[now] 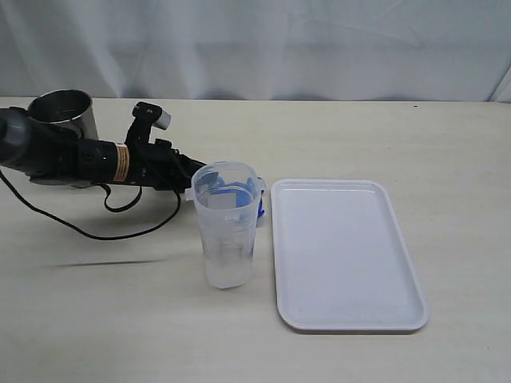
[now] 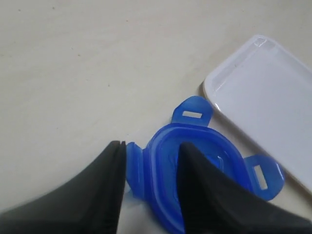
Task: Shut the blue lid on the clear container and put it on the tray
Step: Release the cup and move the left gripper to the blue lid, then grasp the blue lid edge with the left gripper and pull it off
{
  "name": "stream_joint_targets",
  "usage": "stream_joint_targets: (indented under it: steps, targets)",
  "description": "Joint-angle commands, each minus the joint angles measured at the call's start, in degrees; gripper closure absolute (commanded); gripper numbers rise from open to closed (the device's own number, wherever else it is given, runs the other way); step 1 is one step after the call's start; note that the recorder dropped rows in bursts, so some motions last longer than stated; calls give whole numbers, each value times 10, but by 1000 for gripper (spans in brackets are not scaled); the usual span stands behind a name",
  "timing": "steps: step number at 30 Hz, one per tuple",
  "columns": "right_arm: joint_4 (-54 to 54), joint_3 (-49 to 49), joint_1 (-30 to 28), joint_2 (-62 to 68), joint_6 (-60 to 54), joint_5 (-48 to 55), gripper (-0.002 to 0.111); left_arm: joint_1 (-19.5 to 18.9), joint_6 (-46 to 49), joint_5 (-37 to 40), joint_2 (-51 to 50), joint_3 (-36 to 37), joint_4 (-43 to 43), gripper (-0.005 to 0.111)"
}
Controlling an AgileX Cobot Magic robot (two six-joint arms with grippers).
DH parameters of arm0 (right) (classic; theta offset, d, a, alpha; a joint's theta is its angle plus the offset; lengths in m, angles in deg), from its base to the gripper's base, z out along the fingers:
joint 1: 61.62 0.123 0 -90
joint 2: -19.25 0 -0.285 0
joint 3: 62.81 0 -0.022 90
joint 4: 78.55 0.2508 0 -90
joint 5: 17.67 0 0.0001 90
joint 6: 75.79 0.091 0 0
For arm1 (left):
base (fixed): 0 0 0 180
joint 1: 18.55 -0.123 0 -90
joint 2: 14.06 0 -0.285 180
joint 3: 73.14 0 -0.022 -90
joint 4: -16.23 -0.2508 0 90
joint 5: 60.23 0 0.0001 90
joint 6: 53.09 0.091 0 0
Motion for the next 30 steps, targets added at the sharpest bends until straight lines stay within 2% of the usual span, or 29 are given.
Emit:
stream_joint_targets:
  steps: [1, 12, 18, 30]
  targets:
    - [0, 2, -4, -2, -3, -2, 104, 10, -4, 16, -23, -20, -3, 73]
    - [0, 2, -4, -2, -3, -2, 104, 10, -2, 15, -38, -24, -7, 73]
    - [0, 2, -4, -2, -3, -2, 104, 10, 18, -19, -38, -24, -3, 73]
    - [0, 2, -4, -2, -3, -2, 104, 11, 33, 3, -38, -24, 10, 73]
